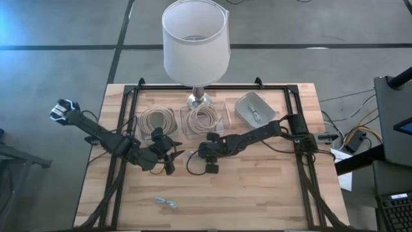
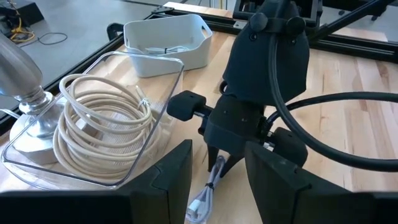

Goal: Pick & Place USB Port
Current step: Put the purple charger cable into the right gray bin

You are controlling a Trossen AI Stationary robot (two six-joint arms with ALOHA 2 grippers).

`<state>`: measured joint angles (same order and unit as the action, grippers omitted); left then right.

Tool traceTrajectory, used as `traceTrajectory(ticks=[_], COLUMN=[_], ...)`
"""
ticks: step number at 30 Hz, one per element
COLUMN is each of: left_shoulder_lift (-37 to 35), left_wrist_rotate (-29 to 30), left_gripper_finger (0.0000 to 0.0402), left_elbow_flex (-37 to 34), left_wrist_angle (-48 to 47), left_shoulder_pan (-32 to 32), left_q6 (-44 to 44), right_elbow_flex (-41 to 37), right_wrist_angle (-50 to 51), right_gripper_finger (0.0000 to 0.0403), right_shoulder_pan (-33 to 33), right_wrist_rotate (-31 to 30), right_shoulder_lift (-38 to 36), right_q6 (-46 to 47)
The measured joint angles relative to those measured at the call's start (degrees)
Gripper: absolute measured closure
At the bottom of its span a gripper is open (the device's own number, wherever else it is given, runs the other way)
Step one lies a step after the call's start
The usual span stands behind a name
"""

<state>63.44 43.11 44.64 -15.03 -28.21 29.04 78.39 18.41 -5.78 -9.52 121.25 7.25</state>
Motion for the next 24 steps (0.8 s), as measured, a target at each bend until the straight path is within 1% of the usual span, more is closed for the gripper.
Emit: traceTrajectory(ticks=[3,6,9,15,24], left_shoulder_lift=[0.0,0.0,0.0,0.0,0.0], left_wrist_rotate=[0.0,0.0,0.0,0.0,0.0], left_gripper_finger=[0.025,0.025,0.025,0.025,0.025], left_elbow_flex=[0.0,0.0,0.0,0.0,0.0], left_wrist_angle=[0.0,0.0,0.0,0.0,0.0], left_shoulder_pan=[0.0,0.0,0.0,0.0,0.0], left_q6=[0.0,0.0,-0.1,-0.4,-0.4], right_elbow_flex=[0.0,0.0,0.3,3.6,6.9], right_wrist_angle=[-0.2,-0.2,1.2,8.3,12.1], right_gripper_finger=[0.0356,0.037,0.0372,0.0373,0.0373], right_shoulder_pan=[0.0,0.0,0.0,-0.4,-1.4], right_wrist_rotate=[-0.3,-0.6,-0.6,-0.5,-0.5], right_shoulder_lift=[0.0,0.0,-0.4,-0.8,-1.1], right_q6=[-0.8,-1.7,-1.7,-0.1,0.0])
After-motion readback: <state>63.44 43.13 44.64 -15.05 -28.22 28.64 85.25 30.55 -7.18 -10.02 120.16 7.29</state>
